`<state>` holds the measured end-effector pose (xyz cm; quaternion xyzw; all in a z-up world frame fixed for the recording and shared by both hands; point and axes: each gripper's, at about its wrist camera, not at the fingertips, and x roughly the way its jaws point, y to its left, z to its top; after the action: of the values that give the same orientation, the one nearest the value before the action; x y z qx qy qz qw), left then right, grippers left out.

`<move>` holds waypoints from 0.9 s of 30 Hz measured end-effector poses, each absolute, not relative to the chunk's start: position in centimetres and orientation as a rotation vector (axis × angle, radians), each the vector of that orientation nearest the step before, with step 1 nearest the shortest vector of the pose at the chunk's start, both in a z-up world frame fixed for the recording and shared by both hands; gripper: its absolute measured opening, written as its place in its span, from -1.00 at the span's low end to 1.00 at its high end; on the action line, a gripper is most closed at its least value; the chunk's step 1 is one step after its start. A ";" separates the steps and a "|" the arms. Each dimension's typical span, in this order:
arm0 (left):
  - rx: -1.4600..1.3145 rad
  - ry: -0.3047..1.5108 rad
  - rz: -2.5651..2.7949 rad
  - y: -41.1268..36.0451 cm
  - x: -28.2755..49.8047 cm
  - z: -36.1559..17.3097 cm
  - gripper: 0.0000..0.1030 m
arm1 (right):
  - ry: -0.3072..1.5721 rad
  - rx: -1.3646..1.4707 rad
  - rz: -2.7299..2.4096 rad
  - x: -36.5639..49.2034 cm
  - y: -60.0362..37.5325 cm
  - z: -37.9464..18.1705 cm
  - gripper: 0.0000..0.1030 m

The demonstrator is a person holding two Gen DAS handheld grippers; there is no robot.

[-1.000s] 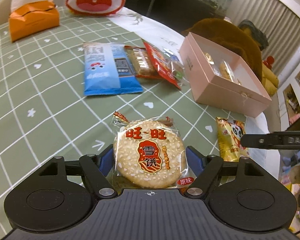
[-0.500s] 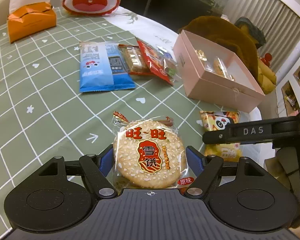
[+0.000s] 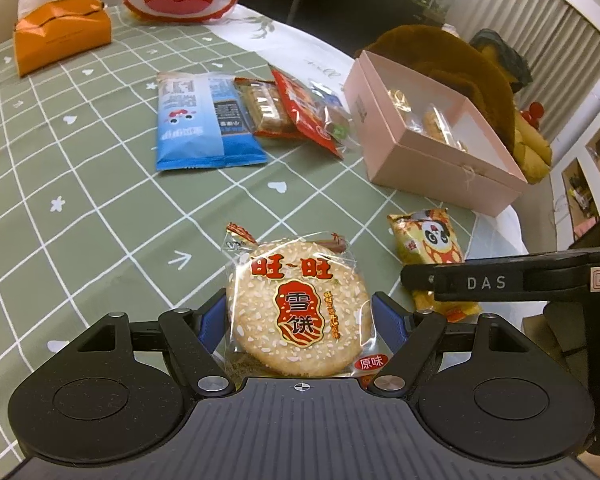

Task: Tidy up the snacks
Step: 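Carry the rice cracker and panda bag in both tools over the pink box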

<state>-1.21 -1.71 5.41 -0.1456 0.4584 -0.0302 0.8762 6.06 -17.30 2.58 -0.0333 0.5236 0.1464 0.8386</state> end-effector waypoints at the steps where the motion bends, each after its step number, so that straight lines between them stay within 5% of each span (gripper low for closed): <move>1: -0.301 0.955 -0.065 -1.8 -1.3 5.5 0.56 | 1.107 -0.074 0.312 6.0 -17.3 2.7 0.36; 20: -0.246 0.943 -0.161 -6.0 -1.9 7.4 0.56 | 1.021 -0.075 0.331 1.5 -23.2 6.4 0.15; 27: -0.285 0.746 -0.199 -5.2 1.4 16.2 0.56 | 0.762 0.000 0.326 3.2 -27.8 17.0 0.15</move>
<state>1.36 -5.21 16.19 -0.1383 0.3627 -0.0967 0.9165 3.20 -27.82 16.97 0.0000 0.3702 0.1583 0.9154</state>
